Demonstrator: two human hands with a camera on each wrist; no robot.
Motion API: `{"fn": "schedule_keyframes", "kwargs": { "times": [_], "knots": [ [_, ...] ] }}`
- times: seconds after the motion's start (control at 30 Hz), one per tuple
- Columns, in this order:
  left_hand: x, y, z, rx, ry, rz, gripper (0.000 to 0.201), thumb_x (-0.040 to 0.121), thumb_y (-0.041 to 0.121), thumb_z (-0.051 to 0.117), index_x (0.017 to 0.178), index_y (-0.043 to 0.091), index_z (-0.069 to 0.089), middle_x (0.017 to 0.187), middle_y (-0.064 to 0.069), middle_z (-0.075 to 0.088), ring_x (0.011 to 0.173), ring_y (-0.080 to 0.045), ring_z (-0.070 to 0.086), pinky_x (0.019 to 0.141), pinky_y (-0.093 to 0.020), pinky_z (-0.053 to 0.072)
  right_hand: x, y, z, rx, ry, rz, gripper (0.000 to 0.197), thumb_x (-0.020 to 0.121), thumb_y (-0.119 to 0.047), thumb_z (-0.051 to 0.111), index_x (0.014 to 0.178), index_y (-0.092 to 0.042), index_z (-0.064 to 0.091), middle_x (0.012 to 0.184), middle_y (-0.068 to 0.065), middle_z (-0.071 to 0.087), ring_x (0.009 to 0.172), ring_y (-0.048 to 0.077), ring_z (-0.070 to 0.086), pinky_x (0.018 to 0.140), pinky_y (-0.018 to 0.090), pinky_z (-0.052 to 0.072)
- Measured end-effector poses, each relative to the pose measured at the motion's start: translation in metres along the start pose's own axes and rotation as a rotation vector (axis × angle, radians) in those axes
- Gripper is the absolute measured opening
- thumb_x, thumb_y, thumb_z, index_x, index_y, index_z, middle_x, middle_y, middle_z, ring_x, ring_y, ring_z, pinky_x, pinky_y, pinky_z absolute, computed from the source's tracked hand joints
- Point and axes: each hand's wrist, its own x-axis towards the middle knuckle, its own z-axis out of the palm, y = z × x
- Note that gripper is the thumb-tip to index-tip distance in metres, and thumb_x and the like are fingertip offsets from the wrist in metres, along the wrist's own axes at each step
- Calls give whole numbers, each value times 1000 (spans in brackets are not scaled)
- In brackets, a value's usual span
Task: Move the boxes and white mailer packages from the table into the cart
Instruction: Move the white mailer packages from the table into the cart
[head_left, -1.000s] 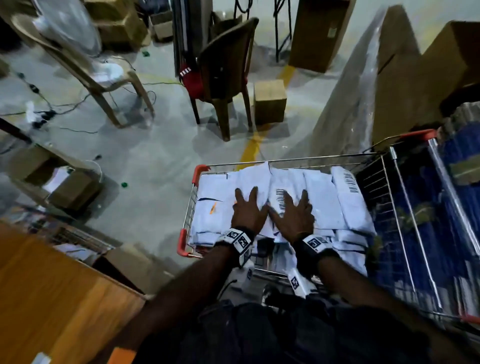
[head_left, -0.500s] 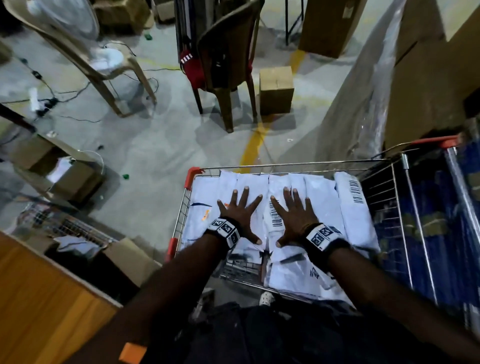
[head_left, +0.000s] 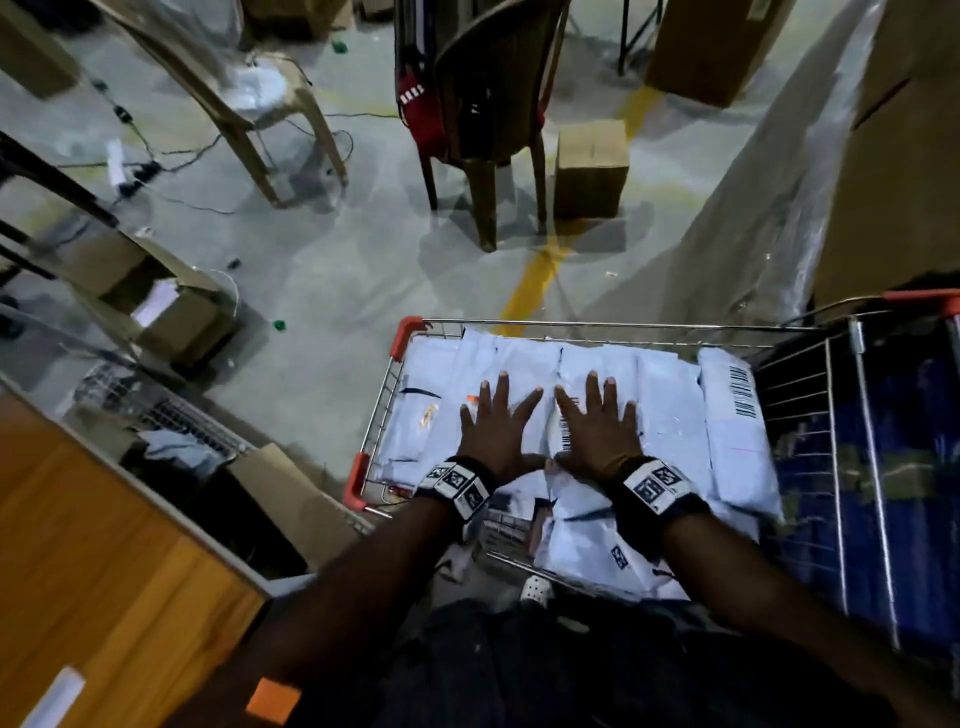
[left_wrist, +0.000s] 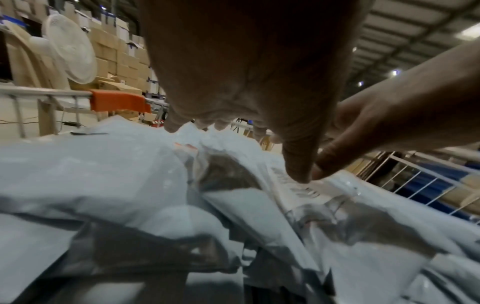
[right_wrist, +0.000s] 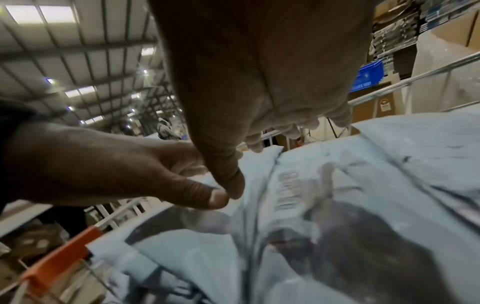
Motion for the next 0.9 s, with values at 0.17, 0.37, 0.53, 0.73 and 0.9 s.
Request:
{"fn": "schedule_keyframes", "kwargs": {
  "times": [0.17,0.37,0.53,0.73,0.9],
  "knots": [
    [-45,-24,-1,-253,197,-25,77,87,45,66,152,26,29,160,-20,11,149,-33,13,115,-48,27,-25,-44,-8,126,69,-61,77,90,-42,58,154,-33,15,162,15,-3,149,36,-5,118,51,10],
    [-130,-54,1,-501,458,-48,54,84,23,73,133,13,55,133,-15,51,131,-27,45,104,-15,26,-65,-97,1,234,144,-176,59,89,-30,58,145,-30,39,153,13,28,138,32,33,108,41,34],
    [-218,-79,13,-579,683,-127,41,79,35,59,113,13,65,110,-7,63,115,-21,51,97,-23,38,-112,-156,16,335,169,-331,43,86,-27,62,129,-26,56,132,10,44,118,33,51,97,41,44],
    [-332,-110,51,-726,740,-399,28,85,23,61,112,25,61,105,2,54,100,-16,57,86,-34,47,-176,-227,58,285,165,-588,41,82,-26,61,122,-22,60,118,13,52,107,33,56,93,41,47],
    [-445,-126,94,-847,873,-568,25,86,8,62,100,28,62,102,6,65,87,-5,62,74,-20,48,-256,-289,109,220,112,-777,40,85,-27,61,125,-22,58,125,12,50,113,33,53,94,43,46]
  ]
}}
